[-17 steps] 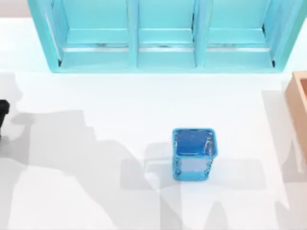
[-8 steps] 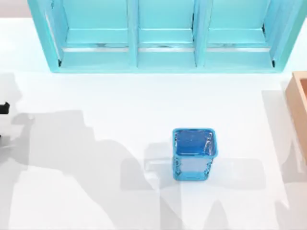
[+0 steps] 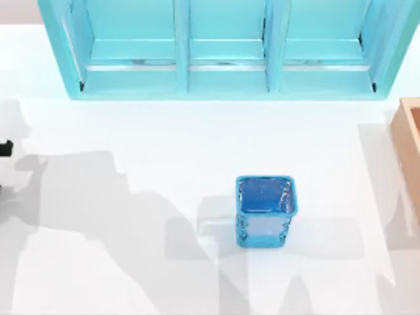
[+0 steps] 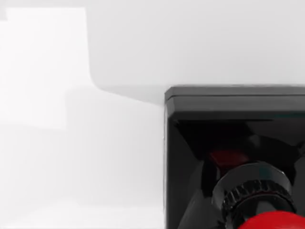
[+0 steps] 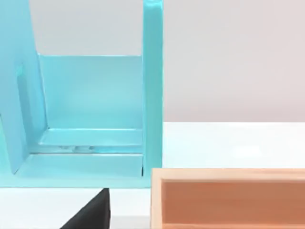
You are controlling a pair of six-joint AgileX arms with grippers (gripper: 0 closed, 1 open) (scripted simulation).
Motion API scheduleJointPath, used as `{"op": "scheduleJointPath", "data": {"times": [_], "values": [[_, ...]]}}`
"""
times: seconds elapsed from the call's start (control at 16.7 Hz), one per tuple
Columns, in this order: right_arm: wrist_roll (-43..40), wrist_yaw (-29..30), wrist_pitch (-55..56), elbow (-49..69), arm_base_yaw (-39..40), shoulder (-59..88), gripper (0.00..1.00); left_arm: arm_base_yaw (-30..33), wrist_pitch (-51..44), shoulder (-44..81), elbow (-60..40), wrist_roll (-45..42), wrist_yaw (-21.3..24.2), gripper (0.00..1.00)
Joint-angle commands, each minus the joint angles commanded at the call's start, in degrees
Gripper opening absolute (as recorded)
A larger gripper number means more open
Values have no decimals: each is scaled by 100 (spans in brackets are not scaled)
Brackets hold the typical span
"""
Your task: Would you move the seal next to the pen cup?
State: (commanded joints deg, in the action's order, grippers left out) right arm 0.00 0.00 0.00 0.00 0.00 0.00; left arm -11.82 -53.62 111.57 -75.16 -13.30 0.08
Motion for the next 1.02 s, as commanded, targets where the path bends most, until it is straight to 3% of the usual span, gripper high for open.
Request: {"op": "scheduleJointPath", "data": {"times": [0.3,0.78,1.02], "values": [[0,0,0,0,0,0,100,364,-426,-36,-424,364,-3,0],[0,0,0,0,0,0,100,2137,-2869,-425,-2372,2127,-1,0],[0,0,0,0,0,0,100,2325,-3060,-503,-2562,2314,-3,0]]}}
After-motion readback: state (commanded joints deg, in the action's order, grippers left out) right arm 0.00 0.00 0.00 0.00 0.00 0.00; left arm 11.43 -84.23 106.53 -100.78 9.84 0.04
